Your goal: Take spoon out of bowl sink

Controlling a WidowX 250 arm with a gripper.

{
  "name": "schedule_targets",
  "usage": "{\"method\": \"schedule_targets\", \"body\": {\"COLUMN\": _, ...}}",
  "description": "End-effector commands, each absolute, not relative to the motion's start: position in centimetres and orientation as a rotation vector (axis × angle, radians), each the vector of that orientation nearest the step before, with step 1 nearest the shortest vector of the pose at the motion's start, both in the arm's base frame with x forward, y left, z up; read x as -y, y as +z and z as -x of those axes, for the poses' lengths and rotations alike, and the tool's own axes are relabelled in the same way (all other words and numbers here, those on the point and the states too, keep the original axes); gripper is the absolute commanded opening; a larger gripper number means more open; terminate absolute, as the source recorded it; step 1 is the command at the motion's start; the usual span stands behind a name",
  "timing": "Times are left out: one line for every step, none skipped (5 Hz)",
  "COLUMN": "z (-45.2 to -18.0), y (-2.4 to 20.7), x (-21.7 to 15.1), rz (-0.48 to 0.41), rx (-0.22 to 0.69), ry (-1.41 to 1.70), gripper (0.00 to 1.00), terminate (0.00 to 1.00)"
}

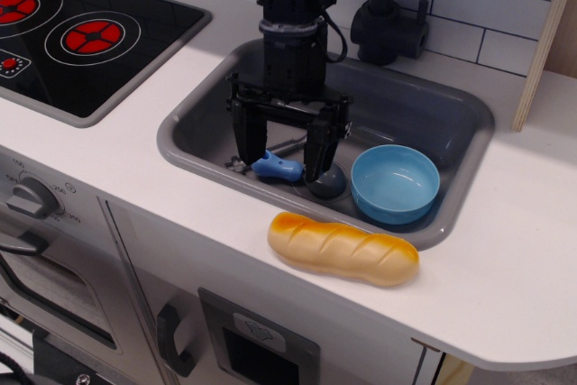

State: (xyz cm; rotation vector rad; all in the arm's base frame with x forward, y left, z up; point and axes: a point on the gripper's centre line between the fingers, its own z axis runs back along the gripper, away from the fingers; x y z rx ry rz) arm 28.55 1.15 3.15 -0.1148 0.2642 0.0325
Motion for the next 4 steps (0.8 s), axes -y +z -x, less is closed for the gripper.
{"method": "schedule_targets", "body": {"z": -30.60, "y": 7.84, "x": -1.74, "rz": 0.147, "rx": -0.118, "ry": 0.117, "gripper": 1.00, "terminate": 0.00}}
{"method": "schedule_targets", "body": {"z": -30.60, "y": 7.84, "x": -1.74, "rz": 0.147, "rx": -0.118, "ry": 0.117, "gripper": 1.00, "terminate": 0.00}}
{"method": "schedule_targets", "body": {"z": -30.60, "y": 7.84, "x": -1.74, "rz": 0.147, "rx": -0.118, "ry": 0.117, "gripper": 1.00, "terminate": 0.00}}
{"method": "schedule_targets", "body": {"z": -30.60, "y": 7.84, "x": -1.74, "rz": 0.147, "rx": -0.118, "ry": 0.117, "gripper": 1.00, "terminate": 1.00}}
